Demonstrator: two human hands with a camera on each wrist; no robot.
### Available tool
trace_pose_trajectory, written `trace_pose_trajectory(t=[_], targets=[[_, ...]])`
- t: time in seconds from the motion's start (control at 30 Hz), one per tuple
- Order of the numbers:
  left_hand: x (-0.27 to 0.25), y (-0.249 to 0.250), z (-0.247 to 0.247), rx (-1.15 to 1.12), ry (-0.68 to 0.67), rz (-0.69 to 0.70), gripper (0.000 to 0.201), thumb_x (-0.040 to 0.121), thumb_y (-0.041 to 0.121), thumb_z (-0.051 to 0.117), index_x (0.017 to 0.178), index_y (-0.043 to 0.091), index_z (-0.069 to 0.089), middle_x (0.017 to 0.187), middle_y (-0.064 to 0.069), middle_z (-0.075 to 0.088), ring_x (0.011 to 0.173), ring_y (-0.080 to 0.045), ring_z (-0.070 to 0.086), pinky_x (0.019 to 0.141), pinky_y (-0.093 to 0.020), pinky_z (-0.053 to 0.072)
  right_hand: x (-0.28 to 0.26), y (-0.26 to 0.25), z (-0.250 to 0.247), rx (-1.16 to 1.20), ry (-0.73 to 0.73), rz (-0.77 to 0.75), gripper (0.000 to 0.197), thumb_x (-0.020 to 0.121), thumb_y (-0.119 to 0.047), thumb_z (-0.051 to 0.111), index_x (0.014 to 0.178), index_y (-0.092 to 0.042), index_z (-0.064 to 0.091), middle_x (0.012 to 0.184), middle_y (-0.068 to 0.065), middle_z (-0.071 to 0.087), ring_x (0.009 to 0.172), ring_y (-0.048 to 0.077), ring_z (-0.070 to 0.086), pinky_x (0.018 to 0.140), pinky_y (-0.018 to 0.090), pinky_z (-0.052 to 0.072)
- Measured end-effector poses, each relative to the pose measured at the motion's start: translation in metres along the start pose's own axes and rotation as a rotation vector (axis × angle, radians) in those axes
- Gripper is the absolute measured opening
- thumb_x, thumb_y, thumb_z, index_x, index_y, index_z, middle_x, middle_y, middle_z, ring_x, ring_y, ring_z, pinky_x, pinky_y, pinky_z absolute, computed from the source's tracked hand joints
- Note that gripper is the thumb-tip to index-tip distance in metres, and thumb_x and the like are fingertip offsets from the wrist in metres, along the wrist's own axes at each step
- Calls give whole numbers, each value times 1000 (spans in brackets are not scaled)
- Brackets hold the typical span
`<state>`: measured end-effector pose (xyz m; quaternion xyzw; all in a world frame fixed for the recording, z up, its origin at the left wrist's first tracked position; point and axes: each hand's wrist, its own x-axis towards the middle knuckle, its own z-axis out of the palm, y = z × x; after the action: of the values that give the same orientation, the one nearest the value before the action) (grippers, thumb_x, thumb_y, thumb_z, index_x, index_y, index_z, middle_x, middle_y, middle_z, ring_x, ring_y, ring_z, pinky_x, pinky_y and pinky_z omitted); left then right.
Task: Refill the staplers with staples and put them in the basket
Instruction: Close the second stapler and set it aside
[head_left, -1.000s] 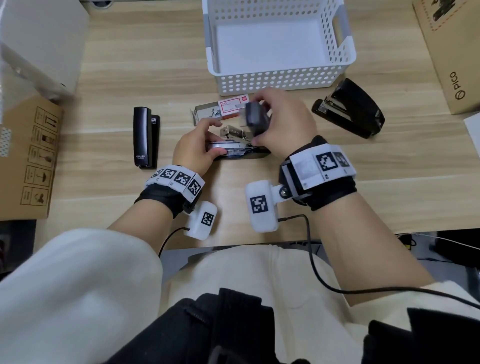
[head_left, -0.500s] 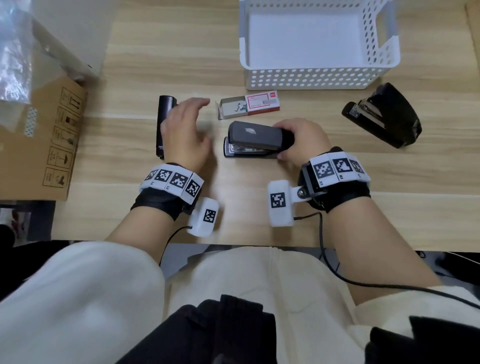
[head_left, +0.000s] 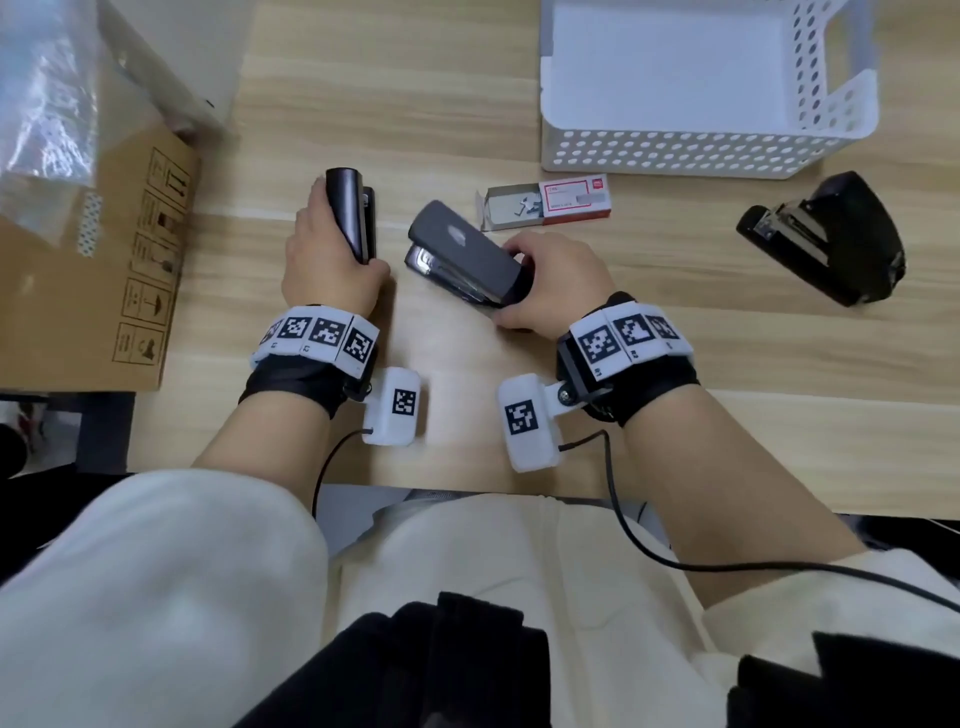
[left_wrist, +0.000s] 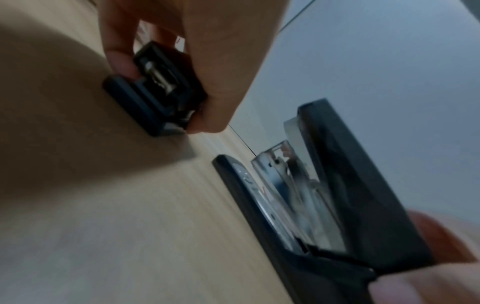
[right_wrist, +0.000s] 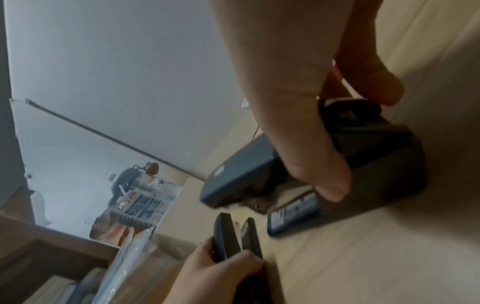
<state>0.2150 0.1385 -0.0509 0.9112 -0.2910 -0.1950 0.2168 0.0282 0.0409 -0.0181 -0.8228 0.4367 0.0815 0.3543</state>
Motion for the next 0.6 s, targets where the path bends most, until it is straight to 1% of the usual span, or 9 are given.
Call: trace_pose_trajectory(t=[0.07, 0.13, 0.23, 0.27, 0.33, 0.37, 0.4, 0.5, 0.6], targets=[[8, -5, -3, 10, -13, -3, 84, 66, 16, 64, 140, 21, 25, 132, -6, 48, 120, -31, 45, 88, -47, 47, 8, -9, 7, 7, 0, -9, 56, 66, -33, 75, 116, -19, 53, 111, 5, 59, 99, 24, 56, 74, 30, 44], [14, -9, -5, 17, -31, 21, 82, 64, 18, 64, 138, 20, 28, 128, -7, 50, 117, -32, 47, 84, -48, 48, 17, -19, 14, 40, -22, 5, 66, 65, -40, 77, 120, -16, 48, 114, 7, 56, 101, 24, 55, 77, 32, 45], [21, -14, -8, -4, -76, 70, 86, 64, 19, 66, 140, 21, 26, 133, -5, 47, 120, -30, 45, 91, -47, 47, 28, -35, 21, 178, -39, 25, 87, 60, -46, 81, 130, -16, 39, 120, 5, 56, 108, 22, 54, 87, 35, 47], [23, -16, -9, -19, -102, 89, 88, 65, 20, 67, 141, 21, 24, 135, -5, 45, 123, -30, 43, 95, -46, 45, 30, -39, 22, 259, -43, 32, 89, 60, -45, 82, 131, -16, 37, 121, 4, 57, 107, 20, 56, 86, 36, 50], [28, -19, -12, -59, -162, 115, 91, 67, 22, 69, 143, 17, 21, 138, -9, 41, 126, -30, 40, 102, -45, 39, 34, -46, 25, 463, -78, 78, 83, 62, -39, 83, 128, -17, 38, 118, 4, 58, 100, 20, 62, 72, 39, 59], [30, -20, -14, -87, -193, 117, 92, 68, 21, 71, 144, 15, 20, 139, -11, 39, 127, -30, 39, 105, -44, 37, 35, -49, 26, 547, -103, 105, 80, 64, -36, 83, 127, -17, 38, 117, 5, 59, 96, 20, 64, 66, 40, 60], [31, -20, -16, -111, -218, 113, 94, 69, 20, 73, 145, 13, 18, 140, -13, 38, 128, -29, 39, 107, -43, 35, 36, -51, 27, 596, -121, 119, 80, 64, -35, 83, 128, -17, 37, 117, 5, 59, 94, 20, 66, 64, 40, 61], [33, -21, -21, -144, -288, 97, 98, 71, 17, 75, 147, 10, 13, 143, -14, 34, 132, -26, 36, 111, -40, 31, 41, -55, 32, 662, -145, 115, 84, 65, -34, 82, 133, -18, 35, 117, 5, 62, 95, 19, 67, 67, 42, 61], [33, -19, -23, -175, -329, 94, 98, 69, 25, 74, 146, 12, 16, 142, -12, 36, 130, -27, 38, 110, -44, 33, 44, -53, 34, 697, -165, 104, 87, 65, -34, 81, 136, -19, 32, 120, 4, 60, 96, 20, 67, 69, 43, 60]])
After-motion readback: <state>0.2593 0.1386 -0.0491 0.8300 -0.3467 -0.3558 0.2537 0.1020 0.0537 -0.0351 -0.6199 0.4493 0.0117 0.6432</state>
